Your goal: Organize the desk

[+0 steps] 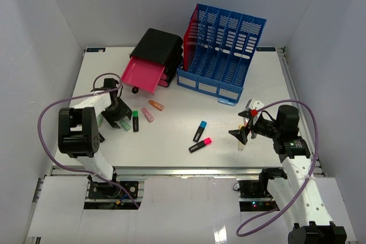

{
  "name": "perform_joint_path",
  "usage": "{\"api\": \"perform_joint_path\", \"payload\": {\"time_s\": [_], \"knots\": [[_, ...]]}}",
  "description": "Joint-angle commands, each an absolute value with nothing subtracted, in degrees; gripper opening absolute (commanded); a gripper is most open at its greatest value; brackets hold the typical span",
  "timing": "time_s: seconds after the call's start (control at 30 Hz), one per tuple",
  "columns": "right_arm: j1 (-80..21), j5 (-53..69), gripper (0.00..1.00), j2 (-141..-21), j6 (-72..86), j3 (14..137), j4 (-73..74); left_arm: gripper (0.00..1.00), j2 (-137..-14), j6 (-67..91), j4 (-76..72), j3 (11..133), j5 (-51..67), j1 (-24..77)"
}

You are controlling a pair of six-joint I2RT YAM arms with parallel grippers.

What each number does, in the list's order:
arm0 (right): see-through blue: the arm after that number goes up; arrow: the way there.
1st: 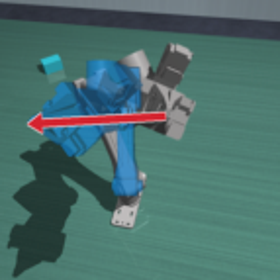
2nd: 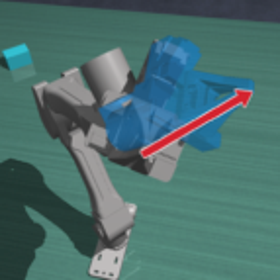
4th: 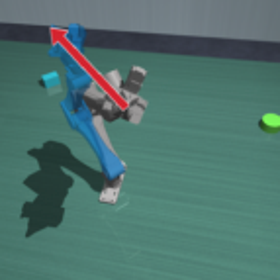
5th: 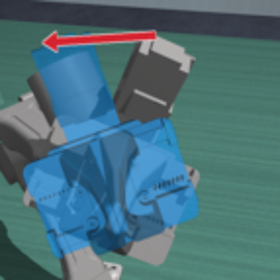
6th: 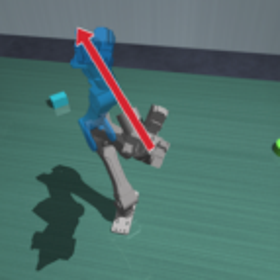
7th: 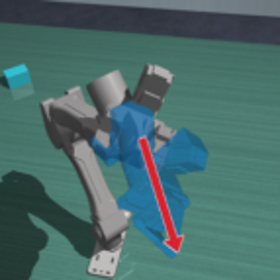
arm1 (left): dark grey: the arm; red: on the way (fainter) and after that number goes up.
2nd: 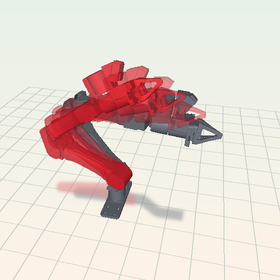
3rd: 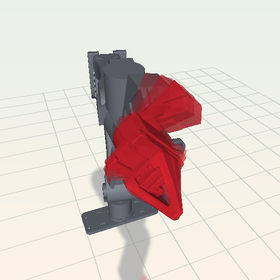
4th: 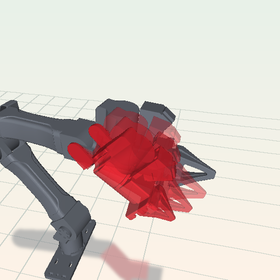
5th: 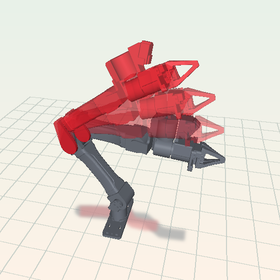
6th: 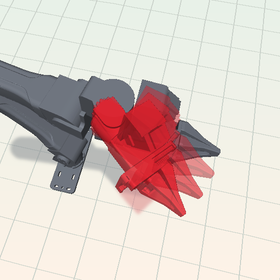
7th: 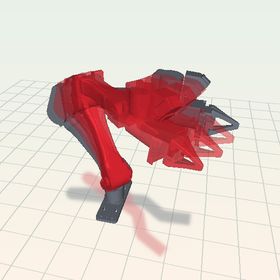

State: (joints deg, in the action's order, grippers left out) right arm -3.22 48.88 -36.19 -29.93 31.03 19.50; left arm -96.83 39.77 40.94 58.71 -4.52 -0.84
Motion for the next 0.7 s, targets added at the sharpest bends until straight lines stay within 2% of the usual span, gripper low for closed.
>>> {"api": "perform_joint_path", "payload": {"time_s": [0.0,0.2,0.37,0.5,0.57,0.67], "knots": [[-2.7,50.7,0.90,-35.0,-29.7,30.6,18.3,0.67,-98.8,42.9,44.3,58.7,-8.5,-1.0],[-2.5,51.2,0.90,-35.1,-29.7,30.7,18.5,0.50,-96.1,42.7,43.8,56.1,-9.3,-1.0],[-2.3,51.4,0.90,-35.2,-29.9,30.6,18.9,0.22,-92.2,41.9,43.7,55.5,-8.2,-0.9],[-1.9,52.0,0.90,-35.0,-30.0,30.5,19.0,0.06,-87.3,40.0,43.6,55.3,-5.6,-1.0],[-1.8,52.3,0.90,-35.1,-30.0,30.4,19.3,0.00,-83.8,39.1,43.8,55.2,-4.0,-1.0],[-1.6,52.5,0.90,-35.5,-30.2,30.4,19.4,0.00,-76.7,38.3,43.8,55.5,0.3,-1.0]]}}
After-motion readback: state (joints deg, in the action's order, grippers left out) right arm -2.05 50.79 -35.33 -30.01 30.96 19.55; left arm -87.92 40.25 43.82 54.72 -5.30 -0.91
